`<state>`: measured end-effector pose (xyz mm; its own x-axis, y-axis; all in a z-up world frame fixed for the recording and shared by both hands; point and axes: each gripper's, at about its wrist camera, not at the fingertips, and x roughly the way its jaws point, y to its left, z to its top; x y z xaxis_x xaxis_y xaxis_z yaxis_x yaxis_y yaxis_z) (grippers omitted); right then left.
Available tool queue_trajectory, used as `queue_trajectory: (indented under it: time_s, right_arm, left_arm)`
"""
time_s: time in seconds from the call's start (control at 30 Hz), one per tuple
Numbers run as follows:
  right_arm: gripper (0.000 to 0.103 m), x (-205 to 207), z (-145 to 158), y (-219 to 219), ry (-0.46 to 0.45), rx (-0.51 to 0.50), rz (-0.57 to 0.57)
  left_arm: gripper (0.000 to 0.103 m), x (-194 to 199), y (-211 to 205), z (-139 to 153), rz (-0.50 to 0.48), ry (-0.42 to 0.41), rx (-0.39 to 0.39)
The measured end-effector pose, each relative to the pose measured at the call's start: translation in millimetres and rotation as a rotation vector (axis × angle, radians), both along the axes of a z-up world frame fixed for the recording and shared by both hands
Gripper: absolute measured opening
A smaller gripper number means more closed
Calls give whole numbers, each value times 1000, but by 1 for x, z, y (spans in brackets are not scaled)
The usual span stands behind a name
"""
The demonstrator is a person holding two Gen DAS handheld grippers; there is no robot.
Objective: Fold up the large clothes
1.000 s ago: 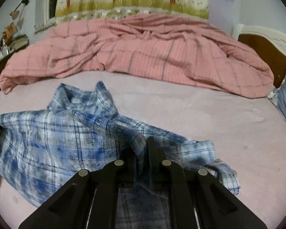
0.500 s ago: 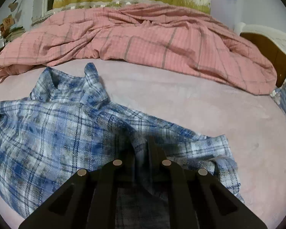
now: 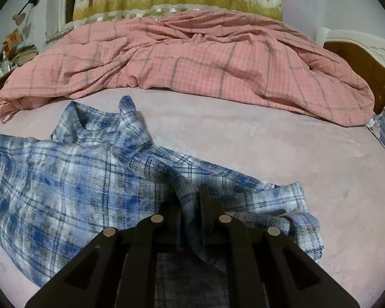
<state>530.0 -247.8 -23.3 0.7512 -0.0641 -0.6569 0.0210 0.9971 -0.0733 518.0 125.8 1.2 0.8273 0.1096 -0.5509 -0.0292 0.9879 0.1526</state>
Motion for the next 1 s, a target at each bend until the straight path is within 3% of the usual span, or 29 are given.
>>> queue_trajectory:
  time_s: [0.1,0.23,0.3,0.4,0.43,0.47,0.5,0.53,0.7,0.8,0.9,1.0]
  right_arm:
    - [11,1,0,-1,47,-9,39]
    - [11,0,3,0,114,-4,121]
    - [11,-4,8,-3,95,31,129]
    - [16,-8,19,-15,36,106,97]
    - [35,-11,23,-18,10,120,85]
    - [76,-13,27,-21,-20,124,73]
    - [91,-17,31,-22,-66,122,59]
    - [96,-25,38,-24,-141,105,33]
    - [96,-34,53,-19,-199,54,11]
    - [96,-34,53,-13,-156,40,9]
    - [96,-34,55,-8,-110,30,-12]
    - [96,-48,68,-9,-198,40,-63]
  left_arm:
    - [101,9,8,-1,-21,125,-5]
    - [101,8,19,-3,-123,205,-76]
    - [102,1,18,0,-193,195,-101]
    - [102,-2,19,10,-191,160,-176]
    - [102,-4,20,13,-185,141,-188]
    - [102,-6,18,16,-182,122,-184]
    - [102,-9,16,18,-182,103,-170]
    - [103,-10,12,20,-182,95,-153]
    - [103,-14,-3,22,-217,109,-105]
    - [103,-17,-18,21,-233,118,-51]
    - [103,-25,-25,26,-287,103,-53]
    - [103,-35,-29,37,-310,50,-39]
